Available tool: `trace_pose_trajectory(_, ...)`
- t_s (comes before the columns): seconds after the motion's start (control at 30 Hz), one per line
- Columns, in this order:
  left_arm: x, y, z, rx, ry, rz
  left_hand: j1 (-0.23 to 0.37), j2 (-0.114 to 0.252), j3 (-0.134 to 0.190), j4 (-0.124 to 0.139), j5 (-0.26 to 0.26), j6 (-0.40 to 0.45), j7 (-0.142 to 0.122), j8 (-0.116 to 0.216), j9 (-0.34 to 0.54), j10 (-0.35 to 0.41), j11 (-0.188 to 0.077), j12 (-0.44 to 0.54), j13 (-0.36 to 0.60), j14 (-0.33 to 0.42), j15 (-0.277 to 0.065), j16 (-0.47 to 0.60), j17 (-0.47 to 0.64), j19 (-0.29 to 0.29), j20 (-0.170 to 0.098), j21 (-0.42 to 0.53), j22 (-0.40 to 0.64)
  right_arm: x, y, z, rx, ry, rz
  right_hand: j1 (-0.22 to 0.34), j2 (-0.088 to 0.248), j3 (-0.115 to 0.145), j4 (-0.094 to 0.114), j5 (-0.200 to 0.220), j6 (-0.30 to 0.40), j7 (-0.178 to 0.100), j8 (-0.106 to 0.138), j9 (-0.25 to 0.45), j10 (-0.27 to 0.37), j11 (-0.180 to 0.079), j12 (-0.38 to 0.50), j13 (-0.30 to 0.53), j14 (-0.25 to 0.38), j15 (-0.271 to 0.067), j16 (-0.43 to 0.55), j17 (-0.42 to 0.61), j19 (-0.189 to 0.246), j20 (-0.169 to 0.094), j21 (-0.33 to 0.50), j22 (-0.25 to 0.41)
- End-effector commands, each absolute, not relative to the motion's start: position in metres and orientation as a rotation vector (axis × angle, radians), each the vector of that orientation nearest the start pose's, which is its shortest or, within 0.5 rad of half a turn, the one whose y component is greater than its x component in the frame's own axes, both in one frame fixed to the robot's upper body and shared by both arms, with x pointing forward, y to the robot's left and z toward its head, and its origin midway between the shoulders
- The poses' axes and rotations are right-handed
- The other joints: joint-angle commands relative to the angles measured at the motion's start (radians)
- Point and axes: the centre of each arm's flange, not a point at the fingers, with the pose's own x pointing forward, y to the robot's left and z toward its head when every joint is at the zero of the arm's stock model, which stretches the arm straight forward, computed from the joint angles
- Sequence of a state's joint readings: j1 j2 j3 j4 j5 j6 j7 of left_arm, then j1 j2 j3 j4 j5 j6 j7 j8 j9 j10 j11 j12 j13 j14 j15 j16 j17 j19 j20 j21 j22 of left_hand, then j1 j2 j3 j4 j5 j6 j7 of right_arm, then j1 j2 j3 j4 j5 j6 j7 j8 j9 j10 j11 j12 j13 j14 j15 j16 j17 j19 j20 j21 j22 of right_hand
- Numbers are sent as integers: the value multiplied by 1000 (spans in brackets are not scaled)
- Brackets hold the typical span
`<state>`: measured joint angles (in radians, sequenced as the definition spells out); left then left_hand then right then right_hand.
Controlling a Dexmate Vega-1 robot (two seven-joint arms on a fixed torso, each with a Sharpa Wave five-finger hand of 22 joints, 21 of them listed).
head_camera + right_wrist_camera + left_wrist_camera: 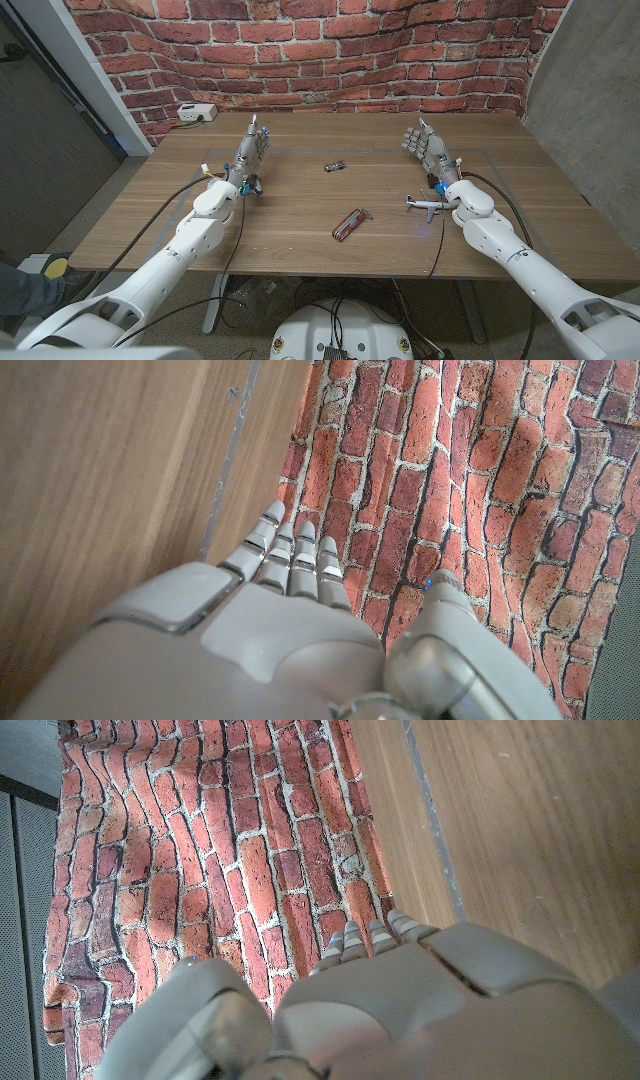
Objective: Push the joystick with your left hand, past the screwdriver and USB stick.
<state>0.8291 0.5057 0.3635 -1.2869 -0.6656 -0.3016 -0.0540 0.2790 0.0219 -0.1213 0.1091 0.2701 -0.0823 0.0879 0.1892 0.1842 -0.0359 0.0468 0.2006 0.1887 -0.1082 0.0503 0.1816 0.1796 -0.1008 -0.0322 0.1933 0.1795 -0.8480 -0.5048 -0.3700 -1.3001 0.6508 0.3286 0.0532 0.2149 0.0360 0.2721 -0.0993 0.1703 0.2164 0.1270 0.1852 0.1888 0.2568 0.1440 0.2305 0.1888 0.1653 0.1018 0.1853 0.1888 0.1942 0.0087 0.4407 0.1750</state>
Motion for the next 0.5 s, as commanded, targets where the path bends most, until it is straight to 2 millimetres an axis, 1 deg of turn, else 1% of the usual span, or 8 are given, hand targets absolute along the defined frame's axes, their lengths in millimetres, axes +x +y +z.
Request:
trace_pose_trajectory(0.03,647,294,-17,-50,-632,-235,7,1,-6,0,7,-1,6,7,2,2,8,6,3,-7,0,4,4,-8,0,5,3,644,-280,-24,45,-665,250,9,0,7,1,5,8,1,7,4,8,-2,6,2,10,-3,7,1,10,-1,5,4)
trace_pose_trajectory(0.23,639,295,-15,-53,-657,-256,9,2,-7,0,6,2,6,8,2,4,8,7,3,-4,0,5,4,-8,2,6,3,642,-278,-23,35,-664,250,8,-1,6,1,5,8,0,7,4,8,-3,5,2,12,-4,8,1,11,-1,2,4)
trace_pose_trajectory(0.5,628,300,-15,-26,-665,-235,13,4,-8,-2,4,13,3,12,2,17,6,12,3,7,0,9,4,0,4,10,3,645,-274,-22,35,-670,259,7,0,6,1,6,9,-2,8,3,14,-2,6,2,13,-5,8,1,12,-1,0,4)
